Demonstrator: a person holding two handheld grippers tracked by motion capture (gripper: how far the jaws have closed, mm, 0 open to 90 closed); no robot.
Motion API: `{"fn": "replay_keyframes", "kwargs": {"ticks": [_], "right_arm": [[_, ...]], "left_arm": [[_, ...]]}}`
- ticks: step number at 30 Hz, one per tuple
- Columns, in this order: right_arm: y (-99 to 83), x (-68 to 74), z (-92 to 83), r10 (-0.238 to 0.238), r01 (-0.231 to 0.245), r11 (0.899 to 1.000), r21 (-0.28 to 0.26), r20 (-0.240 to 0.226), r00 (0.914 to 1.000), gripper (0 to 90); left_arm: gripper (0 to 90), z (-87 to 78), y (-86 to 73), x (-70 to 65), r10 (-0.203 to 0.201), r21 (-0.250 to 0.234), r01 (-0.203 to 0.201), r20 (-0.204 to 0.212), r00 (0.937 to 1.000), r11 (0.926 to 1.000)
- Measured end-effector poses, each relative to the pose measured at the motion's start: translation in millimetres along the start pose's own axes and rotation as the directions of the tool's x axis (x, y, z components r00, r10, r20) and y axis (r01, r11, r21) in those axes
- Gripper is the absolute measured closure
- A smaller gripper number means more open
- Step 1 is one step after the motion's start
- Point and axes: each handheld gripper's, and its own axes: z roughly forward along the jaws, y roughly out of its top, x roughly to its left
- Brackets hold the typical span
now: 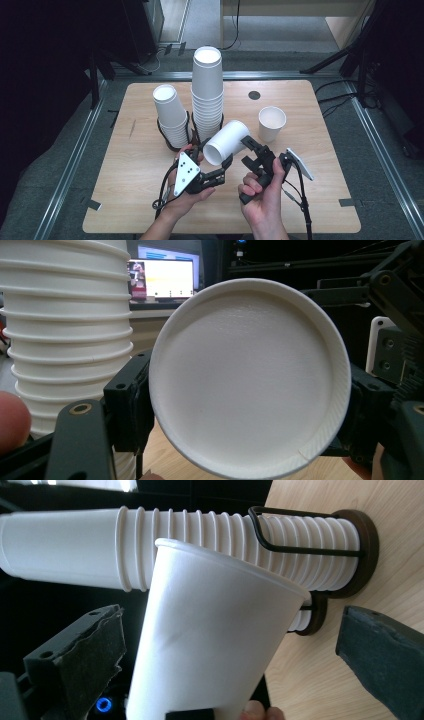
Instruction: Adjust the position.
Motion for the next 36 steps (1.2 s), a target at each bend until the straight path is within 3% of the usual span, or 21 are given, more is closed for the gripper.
{"fn": "replay_keyframes", "kwargs": {"ticks": [4,10,18,36], "right_arm": [[-3.2,1.6,3.3,0.058,-0.058,0.998,0.01,-0.02,0.9981,0.0],[-2.3,-0.6,12.8,0.109,-0.108,0.994,0.028,-0.041,0.9932,0.0],[0.5,-0.7,22.7,0.128,-0.126,0.991,0.046,-0.027,0.9915,0.0],[7.7,-6.9,41.9,0.18,-0.175,0.981,0.083,-0.058,0.982,0.6]], "left_arm": [[24.4,0.0,-0.4,-1.2,0.009,0.0,-0.009,0.005,0.9999,1.0],[24.4,0.4,-0.9,-3.1,0.02,-0.007,-0.02,0.015,0.9997,0.9998],[24.4,-0.8,-0.3,-3.2,0.024,-0.013,-0.024,0.025,0.9994,0.9996],[24.5,-1.8,-0.3,-2.9,0.031,-0.014,-0.03,0.044,0.9985,0.9994]]}}
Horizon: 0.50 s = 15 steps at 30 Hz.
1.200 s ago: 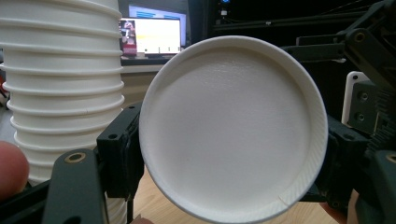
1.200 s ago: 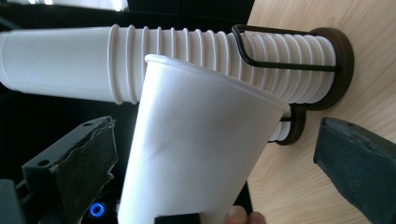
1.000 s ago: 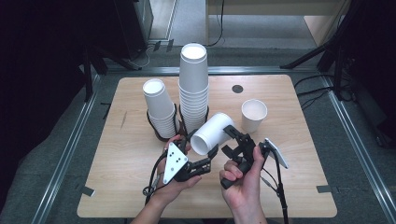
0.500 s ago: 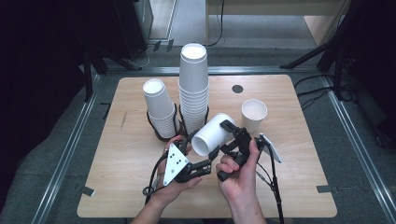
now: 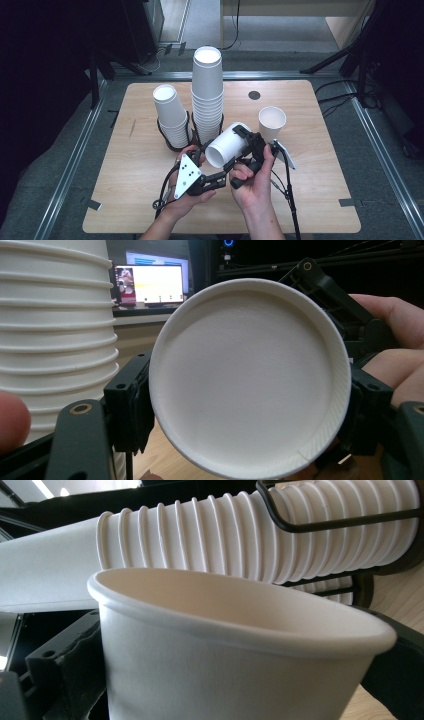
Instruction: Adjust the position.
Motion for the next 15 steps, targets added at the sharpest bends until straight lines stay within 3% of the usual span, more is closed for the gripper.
{"fn": "replay_keyframes", "kwargs": {"ticks": [7,15], "right_arm": [[0.2,0.7,-1.1,0.009,-0.009,1.0,-0.006,0.002,1.0,3.8],[-2.4,-3.2,-0.7,0.015,-0.015,1.0,-0.023,0.002,0.9999,9.3]], "left_arm": [[24.1,-0.2,0.1,1.2,-0.013,0.002,0.013,0.006,0.9999,0.9999],[22.6,-1.1,-1.5,5.9,-0.024,0.043,0.024,0.012,0.9996,0.9988]]}}
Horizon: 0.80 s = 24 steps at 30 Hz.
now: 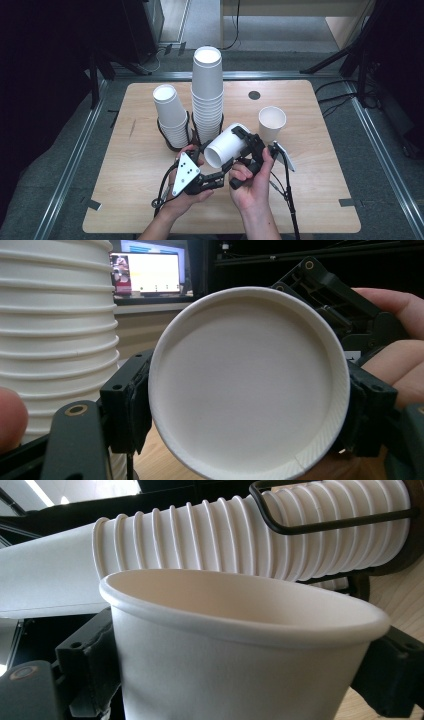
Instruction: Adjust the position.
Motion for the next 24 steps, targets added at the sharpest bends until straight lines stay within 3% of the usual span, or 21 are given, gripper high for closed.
{"fn": "replay_keyframes", "kwargs": {"ticks": [3,7,12,16,17,24], "right_arm": [[0.1,0.2,-0.4,-0.003,0.003,1.0,-0.009,-0.016,0.9999,10.1],[1.1,1.1,-1.6,-0.011,0.01,1.0,-0.028,-0.035,0.9993,10.7],[5.8,3.6,-5.0,-0.033,0.028,0.997,-0.07,-0.072,0.9969,11.1],[10.2,6.2,-8.0,-0.055,0.046,0.992,-0.117,-0.073,0.9958,11.1],[12.0,6.9,-8.2,-0.057,0.045,0.991,-0.123,-0.092,0.9942,11.2],[18.6,13.3,-14.4,-0.167,0.153,0.969,-0.196,-0.056,0.9844,11.8]], "left_arm": [[22.2,-0.5,1.4,2.4,-0.039,-0.002,0.039,0.014,0.9991,0.9992],[21.6,-2.1,2.9,4.5,-0.048,-0.004,0.048,0.022,0.9986,0.9988],[12.7,-2.5,3.7,6.3,-0.071,0.007,0.071,0.037,0.9968,0.9975],[12.6,-1.9,4.1,7.1,-0.079,0.014,0.078,0.041,0.9961,0.9968],[12.2,-2.1,4.1,7.4,-0.08,0.017,0.079,0.041,0.9959,0.9967],[11.8,-2.5,5.0,9.9,-0.102,0.021,0.101,0.051,0.9934,0.9946]]}}
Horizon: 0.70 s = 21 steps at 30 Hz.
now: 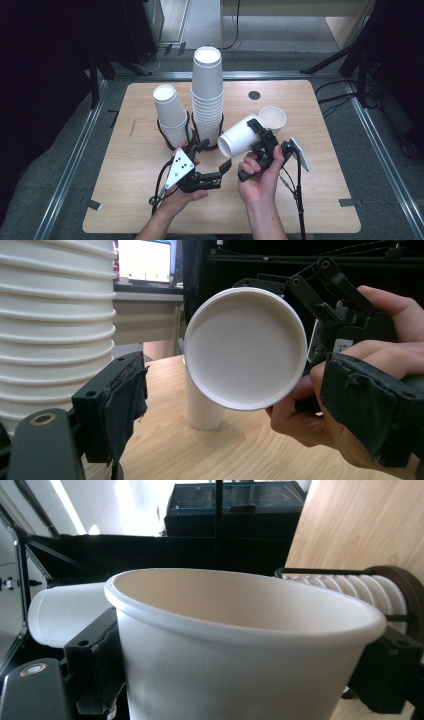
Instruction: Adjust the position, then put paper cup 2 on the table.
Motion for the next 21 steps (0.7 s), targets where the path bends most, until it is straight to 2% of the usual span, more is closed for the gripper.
{"fn": "replay_keyframes", "kwargs": {"ticks": [7,12,14,16,17,19,21], "right_arm": [[1.8,5.8,-2.0,-0.074,0.074,0.997,-0.015,-0.005,0.9972,12.0],[2.8,10.7,-4.8,-0.159,0.158,0.986,-0.053,-0.009,0.9872,12.0],[4.5,12.2,-5.3,-0.21,0.21,0.975,-0.07,0.001,0.9776,12.0],[6.8,13.1,-5.4,-0.273,0.274,0.957,-0.096,0.015,0.9618,12.0],[8.2,13.6,-5.7,-0.311,0.312,0.943,-0.114,0.026,0.9502,12.0],[9.1,13.8,-6.2,-0.35,0.35,0.928,-0.125,0.03,0.9365,12.0],[8.6,14.5,-6.9,-0.409,0.411,0.902,-0.133,0.04,0.9117,12.0]], "left_arm": [[11.8,-1.3,1.2,0.2,-0.005,-0.001,0.005,-0.001,1.0,1.0],[11.8,-2.3,1.6,0.8,-0.007,-0.005,0.007,0.0,1.0,1.0],[11.8,-2.7,1.4,1.4,-0.012,-0.002,0.012,0.005,0.9999,0.9999],[11.9,-3.2,1.5,2.0,-0.016,-0.004,0.016,0.012,0.9998,0.9999],[11.9,-3.4,1.8,2.0,-0.02,-0.006,0.02,0.011,0.9997,0.9998],[11.9,-3.9,2.3,2.6,-0.018,-0.006,0.018,0.008,0.9998,0.9998],[11.9,-4.2,2.6,3.2,-0.017,-0.004,0.017,0.005,0.9998,0.9998]]}}
